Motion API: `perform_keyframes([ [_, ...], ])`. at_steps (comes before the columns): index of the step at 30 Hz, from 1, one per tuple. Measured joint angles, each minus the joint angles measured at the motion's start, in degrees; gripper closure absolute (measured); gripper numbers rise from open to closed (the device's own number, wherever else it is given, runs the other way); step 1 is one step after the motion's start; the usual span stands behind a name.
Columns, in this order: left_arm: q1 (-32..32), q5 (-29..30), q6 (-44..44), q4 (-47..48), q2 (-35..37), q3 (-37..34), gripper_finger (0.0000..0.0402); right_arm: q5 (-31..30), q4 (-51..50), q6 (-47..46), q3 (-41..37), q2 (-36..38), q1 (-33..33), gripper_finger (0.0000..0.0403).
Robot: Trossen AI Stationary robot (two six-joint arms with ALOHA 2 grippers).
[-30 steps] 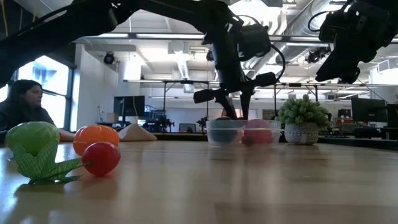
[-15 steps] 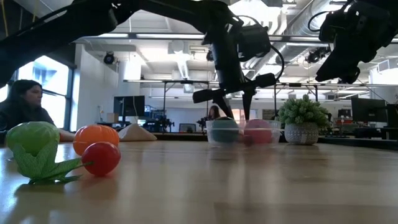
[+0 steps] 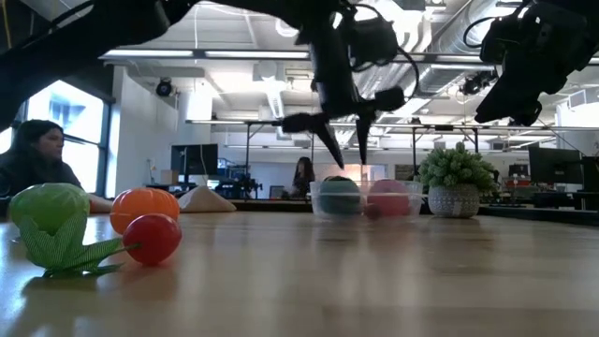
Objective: Pick and placing Produce into tupperware
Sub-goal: Put the strawberry into the transparent bin
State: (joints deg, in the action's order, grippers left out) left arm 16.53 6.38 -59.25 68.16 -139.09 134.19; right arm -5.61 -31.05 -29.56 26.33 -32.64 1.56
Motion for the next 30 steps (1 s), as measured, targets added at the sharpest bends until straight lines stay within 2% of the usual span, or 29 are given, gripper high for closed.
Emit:
perform_keyframes([
  [7,0.0,-4.4,-7.0,12.2,6.3,0.0,0.0263,0.0,0.0,0.0,0.0,0.0,0.0,0.0331],
  [13,-0.1,-7.6,-11.5,21.5,8.3,0.0,0.0263,0.0,0.0,0.0,0.0,0.0,0.0,0.0331],
  [18,0.0,-11.5,-11.6,22.0,8.9,-1.8,0.0263,0.0,0.0,0.0,0.0,0.0,0.0,0.0331],
  [25,0.0,-13.6,-9.4,21.9,11.0,-10.0,0.0243,0.0,0.0,0.0,0.0,0.0,0.0,0.0331],
  [30,1.2,-13.4,-9.2,21.8,16.6,-18.9,0.0212,0.0,0.0,0.0,0.0,0.0,0.0,0.0331],
])
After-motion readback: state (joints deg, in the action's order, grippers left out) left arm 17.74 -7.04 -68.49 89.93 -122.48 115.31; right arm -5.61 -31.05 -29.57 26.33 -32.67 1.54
